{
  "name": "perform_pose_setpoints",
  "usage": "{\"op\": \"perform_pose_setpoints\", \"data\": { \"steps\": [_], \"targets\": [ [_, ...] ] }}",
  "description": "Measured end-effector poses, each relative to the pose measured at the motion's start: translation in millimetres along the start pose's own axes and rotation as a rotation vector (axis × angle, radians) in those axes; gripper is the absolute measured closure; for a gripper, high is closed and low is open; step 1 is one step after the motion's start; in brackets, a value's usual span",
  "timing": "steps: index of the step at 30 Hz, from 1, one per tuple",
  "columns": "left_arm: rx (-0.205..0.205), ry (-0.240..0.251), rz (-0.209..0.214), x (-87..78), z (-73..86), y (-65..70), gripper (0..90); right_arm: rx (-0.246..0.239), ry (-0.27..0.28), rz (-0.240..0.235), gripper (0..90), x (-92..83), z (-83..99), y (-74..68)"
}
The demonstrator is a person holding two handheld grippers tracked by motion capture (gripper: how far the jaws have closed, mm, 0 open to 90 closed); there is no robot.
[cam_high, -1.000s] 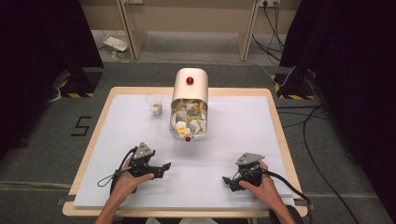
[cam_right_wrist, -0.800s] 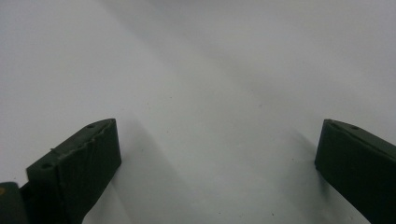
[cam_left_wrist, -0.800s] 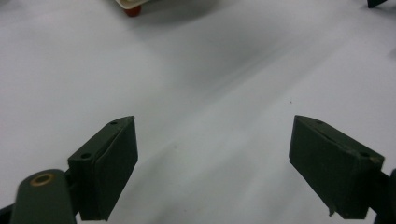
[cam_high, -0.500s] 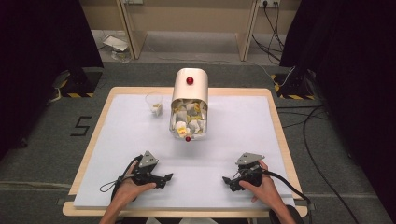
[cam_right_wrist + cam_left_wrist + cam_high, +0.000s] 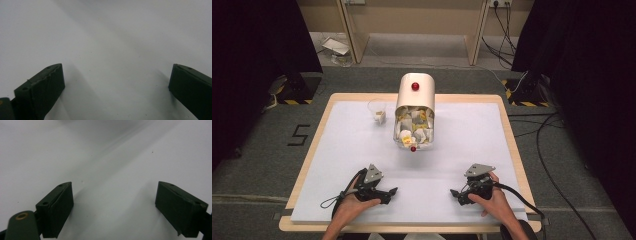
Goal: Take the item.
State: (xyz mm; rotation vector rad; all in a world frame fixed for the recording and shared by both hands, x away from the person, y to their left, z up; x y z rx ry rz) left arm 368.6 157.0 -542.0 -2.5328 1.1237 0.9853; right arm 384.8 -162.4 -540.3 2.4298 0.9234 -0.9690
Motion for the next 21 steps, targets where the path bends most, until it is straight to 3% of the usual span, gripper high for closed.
{"op": "perform_pose_setpoints", "data": {
  "steps": [21],
  "targets": [
    [-0.013,0.003,0.016,0.0,0.1,-0.9,13.6,0.000,0.000,0.000,0.9,0.0,0.0,0.0]
  ]
}}
Point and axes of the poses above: each handheld gripper's, and its own axes: x roughly forward along the jaws, z roughly out of its underside, y roughly to its right, the point moved 5 cm from there along x, roughly forward along the jaws, and after that the axes turned 6 degrees about z, right-handed, at the moved point
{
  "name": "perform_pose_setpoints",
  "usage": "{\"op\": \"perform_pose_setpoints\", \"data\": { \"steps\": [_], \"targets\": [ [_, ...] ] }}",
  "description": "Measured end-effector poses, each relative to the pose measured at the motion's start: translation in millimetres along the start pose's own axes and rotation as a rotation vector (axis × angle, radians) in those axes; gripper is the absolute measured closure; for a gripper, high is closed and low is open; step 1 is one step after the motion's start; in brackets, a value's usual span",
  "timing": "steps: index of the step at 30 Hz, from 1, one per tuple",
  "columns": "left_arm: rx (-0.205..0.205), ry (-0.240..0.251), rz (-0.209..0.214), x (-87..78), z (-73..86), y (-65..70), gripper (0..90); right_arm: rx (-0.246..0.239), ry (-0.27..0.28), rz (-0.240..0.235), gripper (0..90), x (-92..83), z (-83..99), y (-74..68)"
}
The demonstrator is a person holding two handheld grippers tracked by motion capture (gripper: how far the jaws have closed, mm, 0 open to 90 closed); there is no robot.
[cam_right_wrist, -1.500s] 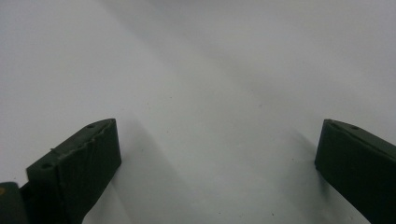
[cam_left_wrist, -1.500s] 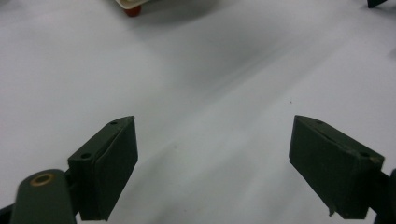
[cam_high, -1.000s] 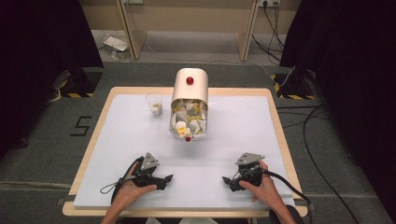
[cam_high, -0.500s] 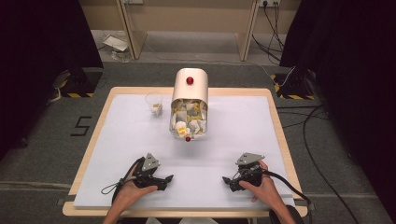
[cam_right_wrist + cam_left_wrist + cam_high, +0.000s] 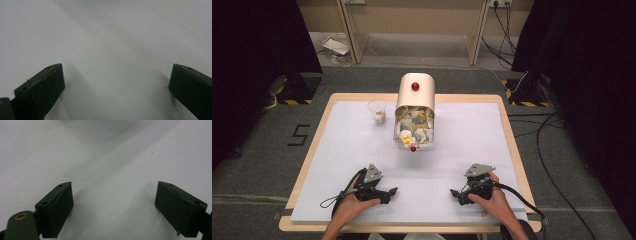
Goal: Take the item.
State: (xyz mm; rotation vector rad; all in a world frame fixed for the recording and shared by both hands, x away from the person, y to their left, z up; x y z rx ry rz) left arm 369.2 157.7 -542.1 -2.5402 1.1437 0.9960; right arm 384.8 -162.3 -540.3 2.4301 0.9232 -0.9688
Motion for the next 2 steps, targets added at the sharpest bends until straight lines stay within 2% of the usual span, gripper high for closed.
{"op": "perform_pose_setpoints", "data": {
  "steps": [2],
  "targets": [
    [0.003,0.001,-0.002,0.2,0.0,0.2,13.3,0.000,0.000,0.000,0.8,0.0,0.0,0.0]
  ]
}}
Point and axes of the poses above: each handheld gripper's, and its own axes: x roughly forward along the jaws, z roughly out of its underside, y roughly to its right, the point moved 5 cm from there along x, roughly forward along the jaws, and after that the axes turned 6 degrees about z, right-handed, at the moved point
